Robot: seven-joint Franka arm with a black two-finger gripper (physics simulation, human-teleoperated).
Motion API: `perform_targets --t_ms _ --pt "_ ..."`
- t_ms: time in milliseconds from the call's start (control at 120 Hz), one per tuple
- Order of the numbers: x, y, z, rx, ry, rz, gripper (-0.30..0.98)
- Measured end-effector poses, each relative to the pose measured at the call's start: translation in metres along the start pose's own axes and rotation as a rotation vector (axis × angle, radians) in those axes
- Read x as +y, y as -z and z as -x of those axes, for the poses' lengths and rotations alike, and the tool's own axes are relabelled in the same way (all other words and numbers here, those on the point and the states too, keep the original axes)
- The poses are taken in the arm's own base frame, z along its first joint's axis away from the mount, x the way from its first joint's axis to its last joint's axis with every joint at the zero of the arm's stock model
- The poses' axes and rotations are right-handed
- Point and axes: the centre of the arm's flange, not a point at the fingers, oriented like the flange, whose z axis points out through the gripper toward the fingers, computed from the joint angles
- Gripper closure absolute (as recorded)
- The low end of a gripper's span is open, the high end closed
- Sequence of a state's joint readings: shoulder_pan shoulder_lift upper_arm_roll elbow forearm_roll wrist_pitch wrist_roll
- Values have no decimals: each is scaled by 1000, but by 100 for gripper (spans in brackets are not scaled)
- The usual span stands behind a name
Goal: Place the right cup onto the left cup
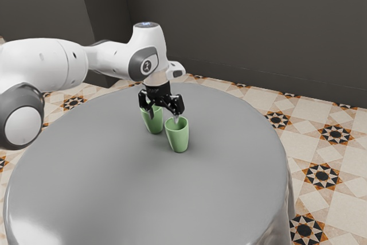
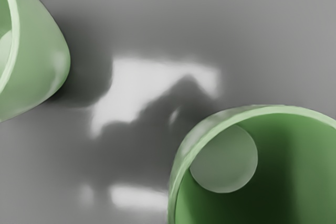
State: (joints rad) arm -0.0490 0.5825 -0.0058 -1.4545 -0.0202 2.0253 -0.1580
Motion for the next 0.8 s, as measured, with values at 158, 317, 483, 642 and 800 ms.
perform_targets --t_ms 158,317,483,642,800 --pt "-1 -13 -1 -14 8 12 0" --pt "-1 -24 -2 -20 9 18 0" --pt "-1 -30 -3 -20 10 22 11" --pt "-1 -29 -3 -17 8 22 49" --pt "1 -29 -3 -15 7 24 67"
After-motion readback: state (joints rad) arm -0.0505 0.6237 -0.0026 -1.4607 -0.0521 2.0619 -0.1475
